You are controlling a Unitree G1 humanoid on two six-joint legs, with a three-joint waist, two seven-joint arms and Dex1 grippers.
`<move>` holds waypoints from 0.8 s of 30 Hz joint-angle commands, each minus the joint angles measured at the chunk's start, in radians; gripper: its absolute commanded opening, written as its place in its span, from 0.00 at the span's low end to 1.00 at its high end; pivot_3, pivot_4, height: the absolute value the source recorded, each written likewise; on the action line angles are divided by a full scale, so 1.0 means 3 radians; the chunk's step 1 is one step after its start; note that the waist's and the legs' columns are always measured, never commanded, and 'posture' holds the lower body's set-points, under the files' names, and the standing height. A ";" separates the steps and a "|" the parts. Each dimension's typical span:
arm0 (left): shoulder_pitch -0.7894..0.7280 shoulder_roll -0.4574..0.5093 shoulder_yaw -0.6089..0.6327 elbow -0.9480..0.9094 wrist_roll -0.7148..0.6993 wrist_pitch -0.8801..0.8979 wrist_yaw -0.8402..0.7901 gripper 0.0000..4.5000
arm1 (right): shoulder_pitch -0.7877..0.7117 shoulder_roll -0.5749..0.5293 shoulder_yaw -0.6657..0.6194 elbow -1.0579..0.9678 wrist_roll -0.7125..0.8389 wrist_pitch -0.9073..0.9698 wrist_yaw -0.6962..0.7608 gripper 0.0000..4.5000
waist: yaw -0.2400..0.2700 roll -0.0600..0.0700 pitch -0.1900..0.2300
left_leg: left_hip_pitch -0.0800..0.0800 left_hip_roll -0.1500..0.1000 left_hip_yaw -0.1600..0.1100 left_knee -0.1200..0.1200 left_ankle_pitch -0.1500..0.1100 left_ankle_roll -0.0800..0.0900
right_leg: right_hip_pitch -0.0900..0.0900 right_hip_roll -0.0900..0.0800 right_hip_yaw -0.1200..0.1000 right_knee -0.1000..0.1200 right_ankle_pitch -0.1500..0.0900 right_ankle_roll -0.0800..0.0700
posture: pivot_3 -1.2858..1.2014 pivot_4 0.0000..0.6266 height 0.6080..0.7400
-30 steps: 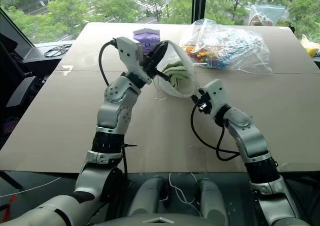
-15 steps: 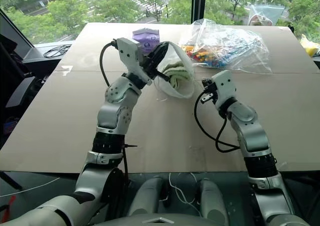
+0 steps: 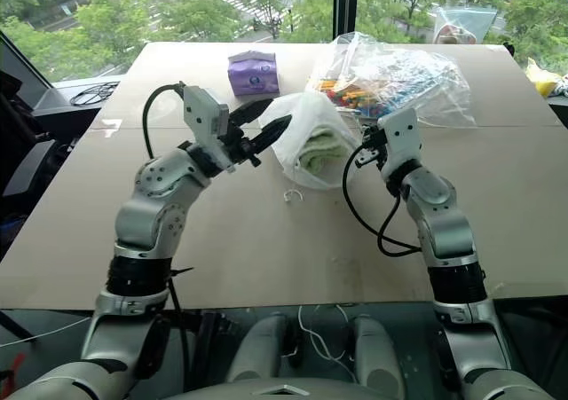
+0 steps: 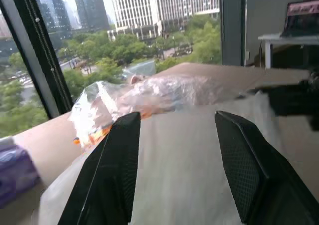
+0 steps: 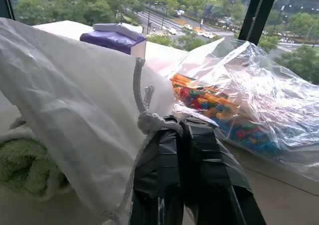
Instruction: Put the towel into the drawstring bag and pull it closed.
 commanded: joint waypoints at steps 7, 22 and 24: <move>0.0529 0.0324 -0.0201 -0.0302 -0.0020 0.0139 -0.0549 0.54 | -0.0228 0.0051 -0.0158 -0.0043 0.0087 0.0069 -0.0068 0.00 | -0.0019 0.0000 0.0000 | -0.0001 -0.0007 0.0008 -0.0023 0.0000 0.0000 | -0.0004 -0.0016 0.0012 -0.0012 0.0007 -0.0013 | 0.52 0.24 0.99; 0.0689 0.0107 -0.0593 0.0114 0.0251 -0.0191 -0.0696 0.54 | -0.0216 0.0043 -0.0163 -0.0116 0.0077 0.0119 -0.0111 0.00 | -0.0017 0.0001 0.0000 | -0.0002 -0.0006 0.0010 -0.0038 0.0000 -0.0001 | -0.0015 -0.0020 0.0010 -0.0018 0.0007 -0.0014 | 0.52 0.24 0.99; 0.0602 -0.0076 -0.0628 0.0245 0.0252 -0.0253 -0.0635 0.54 | -0.0219 0.0047 -0.0149 -0.0136 0.0071 0.0136 -0.0124 0.00 | -0.0015 0.0001 0.0000 | -0.0003 -0.0006 0.0012 -0.0039 0.0000 -0.0001 | -0.0015 -0.0020 0.0011 -0.0019 0.0007 -0.0014 | 0.52 0.24 0.99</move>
